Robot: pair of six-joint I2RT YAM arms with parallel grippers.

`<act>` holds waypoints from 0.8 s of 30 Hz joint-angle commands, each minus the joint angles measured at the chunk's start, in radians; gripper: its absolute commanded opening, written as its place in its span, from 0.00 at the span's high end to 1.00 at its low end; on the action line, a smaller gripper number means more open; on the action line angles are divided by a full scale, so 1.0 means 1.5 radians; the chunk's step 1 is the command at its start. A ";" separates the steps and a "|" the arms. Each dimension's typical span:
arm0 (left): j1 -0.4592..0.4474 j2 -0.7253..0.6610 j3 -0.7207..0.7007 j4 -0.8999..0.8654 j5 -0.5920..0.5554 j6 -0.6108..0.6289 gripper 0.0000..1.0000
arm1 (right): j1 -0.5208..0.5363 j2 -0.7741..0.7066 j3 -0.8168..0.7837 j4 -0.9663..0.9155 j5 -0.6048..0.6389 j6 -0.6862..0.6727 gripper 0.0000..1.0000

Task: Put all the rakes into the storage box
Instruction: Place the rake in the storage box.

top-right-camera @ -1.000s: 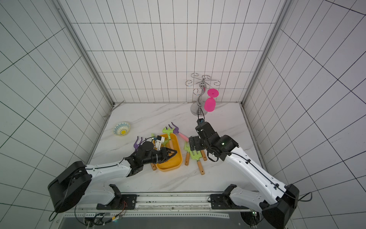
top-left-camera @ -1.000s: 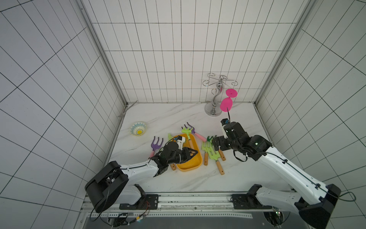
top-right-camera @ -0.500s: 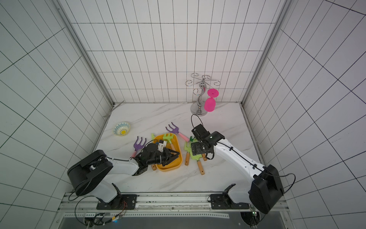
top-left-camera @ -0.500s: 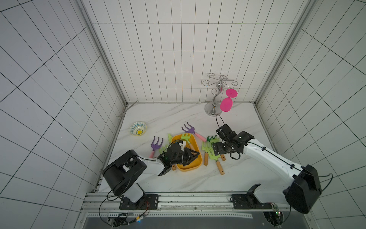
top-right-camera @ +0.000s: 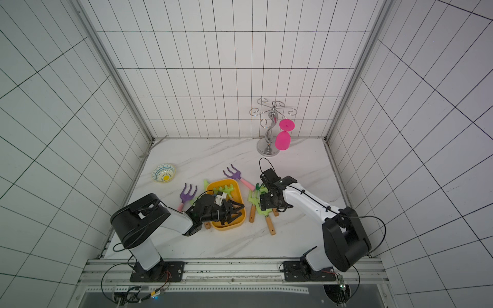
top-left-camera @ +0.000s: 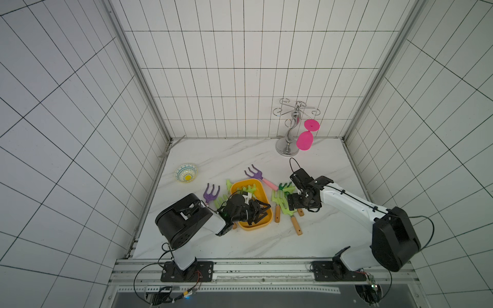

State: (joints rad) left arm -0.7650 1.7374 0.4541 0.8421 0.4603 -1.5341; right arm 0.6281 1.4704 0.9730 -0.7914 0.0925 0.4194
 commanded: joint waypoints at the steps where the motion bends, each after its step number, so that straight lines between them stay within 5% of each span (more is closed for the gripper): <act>1: 0.002 -0.045 0.031 -0.091 0.011 0.039 0.38 | -0.023 0.024 -0.025 0.022 -0.004 -0.005 0.08; 10: -0.004 -0.212 0.183 -0.686 -0.083 0.259 0.32 | -0.064 0.047 -0.013 0.036 -0.015 -0.033 0.17; 18: -0.005 -0.223 0.198 -0.750 -0.087 0.288 0.32 | -0.084 0.090 0.007 0.036 -0.020 -0.050 0.21; 24: -0.004 -0.340 0.271 -0.973 -0.264 0.397 0.32 | -0.092 0.116 0.000 0.061 -0.004 -0.049 0.26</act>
State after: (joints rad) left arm -0.7723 1.3235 0.7933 -0.4263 0.2302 -1.0546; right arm 0.5030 1.6211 0.9668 -0.7235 0.0685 0.3523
